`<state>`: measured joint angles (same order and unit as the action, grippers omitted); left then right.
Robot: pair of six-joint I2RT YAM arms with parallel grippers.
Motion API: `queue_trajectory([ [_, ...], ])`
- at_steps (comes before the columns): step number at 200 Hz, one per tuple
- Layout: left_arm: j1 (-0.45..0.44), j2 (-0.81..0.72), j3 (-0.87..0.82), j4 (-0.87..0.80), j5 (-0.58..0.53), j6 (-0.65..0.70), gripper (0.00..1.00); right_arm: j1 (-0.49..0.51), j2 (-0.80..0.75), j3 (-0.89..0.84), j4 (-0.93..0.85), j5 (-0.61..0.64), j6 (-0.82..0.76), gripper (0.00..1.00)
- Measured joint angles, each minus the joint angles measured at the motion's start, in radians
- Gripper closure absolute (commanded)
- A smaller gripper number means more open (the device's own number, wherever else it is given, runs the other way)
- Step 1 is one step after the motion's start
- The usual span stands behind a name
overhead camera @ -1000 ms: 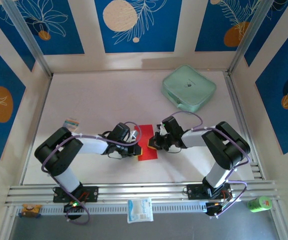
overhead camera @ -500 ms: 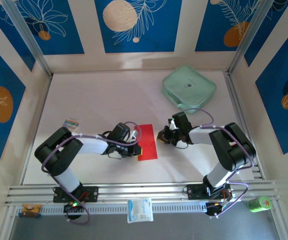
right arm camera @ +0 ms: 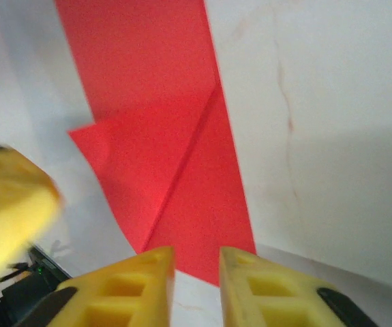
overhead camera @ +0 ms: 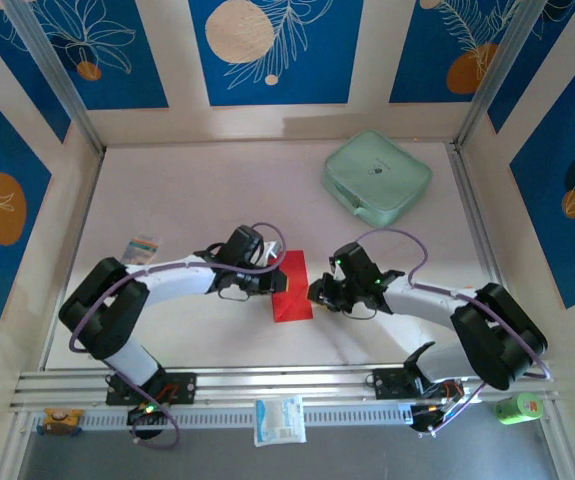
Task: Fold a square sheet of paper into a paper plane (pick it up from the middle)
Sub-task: Turn over the paper at the center of the table.
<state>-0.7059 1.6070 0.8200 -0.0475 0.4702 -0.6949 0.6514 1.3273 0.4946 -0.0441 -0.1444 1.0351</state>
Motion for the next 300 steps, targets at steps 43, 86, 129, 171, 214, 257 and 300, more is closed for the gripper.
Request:
queue_trajectory([
  [43,0.023,0.067,0.029,-0.073,-0.027,0.074,0.93,0.052,-0.037,-0.013,-0.045,0.037,0.050,0.68],
  [86,0.023,0.104,0.026,-0.097,-0.035,0.103,0.96,0.075,-0.037,-0.013,-0.062,0.048,0.071,0.65],
  [129,0.025,0.118,0.019,-0.095,-0.036,0.104,0.99,0.076,-0.022,0.010,-0.077,0.051,0.073,0.64],
  [171,0.025,0.118,0.016,-0.089,-0.034,0.118,1.00,0.080,0.012,0.028,-0.076,0.051,0.069,0.64],
  [214,0.025,0.118,0.016,-0.089,-0.034,0.122,1.00,0.082,0.056,0.058,-0.077,0.044,0.054,0.65],
  [257,0.025,0.118,0.016,-0.089,-0.034,0.122,1.00,0.083,0.126,0.093,-0.079,0.040,0.040,0.65],
  [300,0.025,0.118,0.016,-0.089,-0.035,0.122,1.00,0.082,0.176,0.140,-0.079,0.025,0.023,0.62],
])
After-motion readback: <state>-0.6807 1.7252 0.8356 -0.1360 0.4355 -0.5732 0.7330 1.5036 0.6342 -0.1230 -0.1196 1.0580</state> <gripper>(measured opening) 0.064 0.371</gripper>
